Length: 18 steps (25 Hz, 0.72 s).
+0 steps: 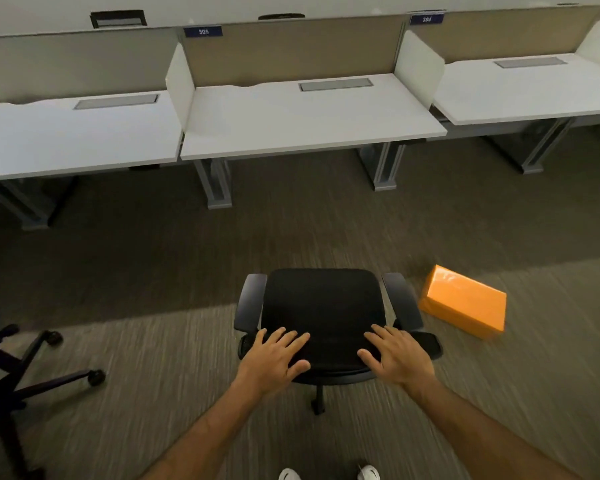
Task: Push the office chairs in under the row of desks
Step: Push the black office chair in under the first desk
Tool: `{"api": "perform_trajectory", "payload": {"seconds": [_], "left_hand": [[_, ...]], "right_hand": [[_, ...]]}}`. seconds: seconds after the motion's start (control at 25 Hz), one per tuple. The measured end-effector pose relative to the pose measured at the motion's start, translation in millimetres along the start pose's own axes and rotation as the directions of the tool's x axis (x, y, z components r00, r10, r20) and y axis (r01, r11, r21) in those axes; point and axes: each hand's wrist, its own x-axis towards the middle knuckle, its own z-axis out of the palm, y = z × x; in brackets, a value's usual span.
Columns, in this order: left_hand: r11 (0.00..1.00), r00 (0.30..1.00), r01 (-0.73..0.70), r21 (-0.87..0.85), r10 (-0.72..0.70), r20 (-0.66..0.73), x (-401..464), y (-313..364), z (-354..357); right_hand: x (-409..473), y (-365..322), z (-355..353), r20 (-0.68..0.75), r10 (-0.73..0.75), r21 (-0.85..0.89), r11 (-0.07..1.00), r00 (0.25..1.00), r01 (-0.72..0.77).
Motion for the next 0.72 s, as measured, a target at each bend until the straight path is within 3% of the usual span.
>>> {"api": "perform_trajectory", "payload": {"seconds": [0.32,0.72], "left_hand": [[0.998,0.993,-0.067,0.001,0.067,-0.093,30.6,-20.2,-8.6],[0.999,0.991,-0.031,-0.029,0.027,-0.130,142.6,-41.7,-55.8]], "right_hand": [[31.5,4.8,-9.2,-0.111,-0.015,-0.035,0.999,0.994,0.011],[152.6,62.6,-43.6,-0.172,-0.057,-0.015,0.998,0.983,0.055]]}}
